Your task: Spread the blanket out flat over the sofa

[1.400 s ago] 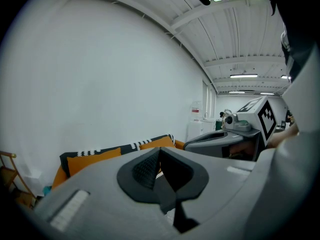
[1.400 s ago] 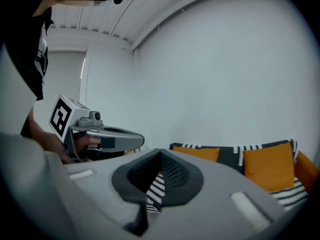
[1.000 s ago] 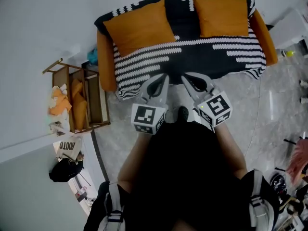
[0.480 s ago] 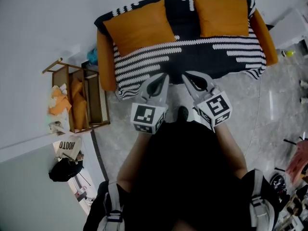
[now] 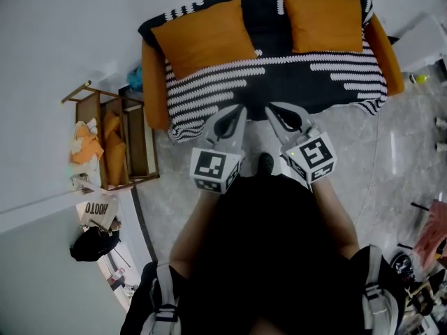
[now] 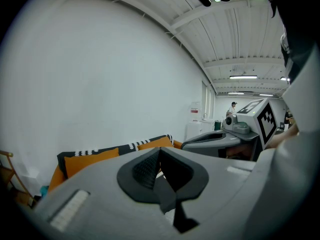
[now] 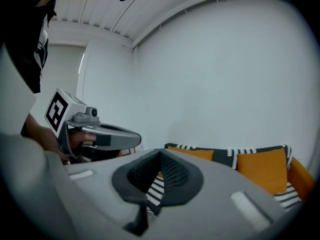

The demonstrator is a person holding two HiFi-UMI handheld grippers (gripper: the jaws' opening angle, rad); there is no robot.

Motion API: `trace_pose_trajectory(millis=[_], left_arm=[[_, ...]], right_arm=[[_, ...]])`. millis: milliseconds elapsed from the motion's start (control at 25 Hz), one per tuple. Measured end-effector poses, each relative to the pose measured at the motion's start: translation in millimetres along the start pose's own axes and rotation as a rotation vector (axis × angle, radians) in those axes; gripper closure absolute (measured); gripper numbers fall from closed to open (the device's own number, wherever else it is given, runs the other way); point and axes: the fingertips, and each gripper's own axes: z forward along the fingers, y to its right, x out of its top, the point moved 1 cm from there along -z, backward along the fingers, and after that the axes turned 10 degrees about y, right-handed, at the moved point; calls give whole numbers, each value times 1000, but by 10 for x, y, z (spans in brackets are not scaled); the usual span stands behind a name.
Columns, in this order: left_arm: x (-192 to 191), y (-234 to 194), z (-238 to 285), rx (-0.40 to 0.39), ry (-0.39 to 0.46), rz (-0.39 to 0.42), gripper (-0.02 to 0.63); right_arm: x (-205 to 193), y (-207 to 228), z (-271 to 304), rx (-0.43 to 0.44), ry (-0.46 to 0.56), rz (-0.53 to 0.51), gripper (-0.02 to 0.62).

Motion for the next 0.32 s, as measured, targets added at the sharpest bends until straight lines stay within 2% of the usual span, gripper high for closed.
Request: trace_pose_trajectory(millis=[320], left_arm=[[-14, -6, -21, 1, 1, 0, 594]], right_arm=[[-31, -22, -12, 3, -2, 8, 594]])
